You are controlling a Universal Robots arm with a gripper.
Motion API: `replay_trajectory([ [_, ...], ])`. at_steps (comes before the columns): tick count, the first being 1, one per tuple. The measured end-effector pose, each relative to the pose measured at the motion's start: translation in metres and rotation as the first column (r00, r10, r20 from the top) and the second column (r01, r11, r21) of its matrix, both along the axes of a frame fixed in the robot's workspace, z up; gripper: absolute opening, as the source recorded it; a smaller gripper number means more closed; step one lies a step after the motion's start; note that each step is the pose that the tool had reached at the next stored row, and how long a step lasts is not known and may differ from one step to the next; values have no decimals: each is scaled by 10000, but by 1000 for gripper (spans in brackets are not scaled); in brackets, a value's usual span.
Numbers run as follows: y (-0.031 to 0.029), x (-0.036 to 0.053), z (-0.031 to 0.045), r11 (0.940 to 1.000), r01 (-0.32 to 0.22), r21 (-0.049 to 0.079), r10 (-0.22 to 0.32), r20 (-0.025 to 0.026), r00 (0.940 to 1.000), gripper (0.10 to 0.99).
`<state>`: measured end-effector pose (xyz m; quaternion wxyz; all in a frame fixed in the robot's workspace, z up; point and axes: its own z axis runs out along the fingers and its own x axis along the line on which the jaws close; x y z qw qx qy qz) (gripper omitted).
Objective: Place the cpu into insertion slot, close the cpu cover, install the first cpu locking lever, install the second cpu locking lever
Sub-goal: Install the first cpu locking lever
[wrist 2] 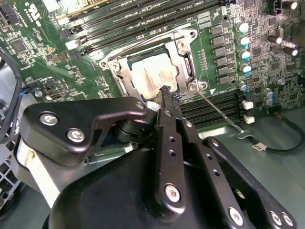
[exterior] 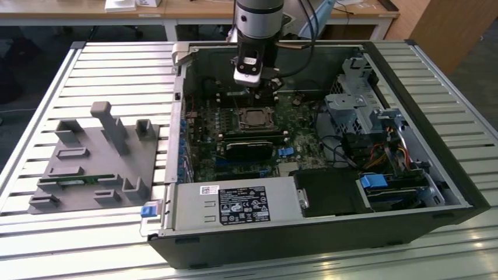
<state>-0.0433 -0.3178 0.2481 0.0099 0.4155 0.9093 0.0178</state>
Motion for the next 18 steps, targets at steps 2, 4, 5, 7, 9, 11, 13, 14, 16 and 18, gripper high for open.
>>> replay_trajectory([
  [2,0,0,0,10000,-90,0,90,0,10000,122],
  [4,0,0,0,9998,-184,0,184,0,9998,122],
  [5,0,0,0,9997,-238,0,238,0,9997,122],
  [7,0,0,0,9993,-361,0,361,0,9993,122],
  [9,0,0,0,9988,-494,-1,494,0,9988,122],
  [11,0,0,0,9979,-642,0,642,0,9979,122],
  [13,0,0,0,9968,-803,-1,803,0,9968,122],
  [14,0,0,0,9952,-974,0,974,0,9952,122],
  [16,0,0,0,9899,-1417,0,1417,0,9899,122],
  [18,0,0,0,9857,-1684,0,1684,0,9857,122],
])
